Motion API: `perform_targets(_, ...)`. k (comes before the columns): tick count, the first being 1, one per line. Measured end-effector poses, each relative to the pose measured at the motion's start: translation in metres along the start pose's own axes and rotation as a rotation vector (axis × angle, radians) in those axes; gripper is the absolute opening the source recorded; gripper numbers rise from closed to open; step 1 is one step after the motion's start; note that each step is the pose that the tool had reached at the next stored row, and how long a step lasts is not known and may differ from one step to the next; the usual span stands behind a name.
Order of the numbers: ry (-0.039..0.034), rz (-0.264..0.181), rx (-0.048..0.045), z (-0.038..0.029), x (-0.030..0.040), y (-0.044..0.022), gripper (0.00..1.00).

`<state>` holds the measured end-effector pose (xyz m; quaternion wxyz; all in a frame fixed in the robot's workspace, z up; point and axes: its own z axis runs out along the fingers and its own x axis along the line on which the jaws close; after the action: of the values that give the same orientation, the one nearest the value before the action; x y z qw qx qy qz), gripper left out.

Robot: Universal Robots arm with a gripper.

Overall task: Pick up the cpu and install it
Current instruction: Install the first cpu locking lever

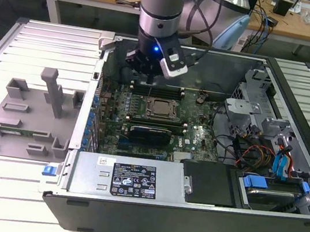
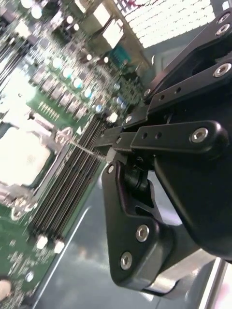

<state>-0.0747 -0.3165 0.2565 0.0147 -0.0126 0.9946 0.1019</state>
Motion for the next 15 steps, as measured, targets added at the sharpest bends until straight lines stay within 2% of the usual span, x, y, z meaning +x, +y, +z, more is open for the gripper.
perform_targets(2,0.0008,0.0,0.0,0.0005,-0.0071,-0.0004,0.11)
perform_targets(3,0.0013,0.001,0.0001,0.001,-0.0141,-0.0007,0.11)
perform_targets(6,0.0014,0.001,0.0,0.0011,-0.0153,-0.0007,0.11)
perform_targets(9,0.0013,0.006,0.0,0.0021,-0.0222,-0.0013,0.11)
perform_targets(11,-0.0008,0.017,0.0005,0.0034,-0.0236,-0.0017,0.11)
perform_targets(13,-0.0041,0.033,0.001,0.0051,-0.0236,-0.0021,0.11)
perform_targets(15,-0.0135,0.079,0.004,0.0079,-0.0236,-0.0027,0.11)
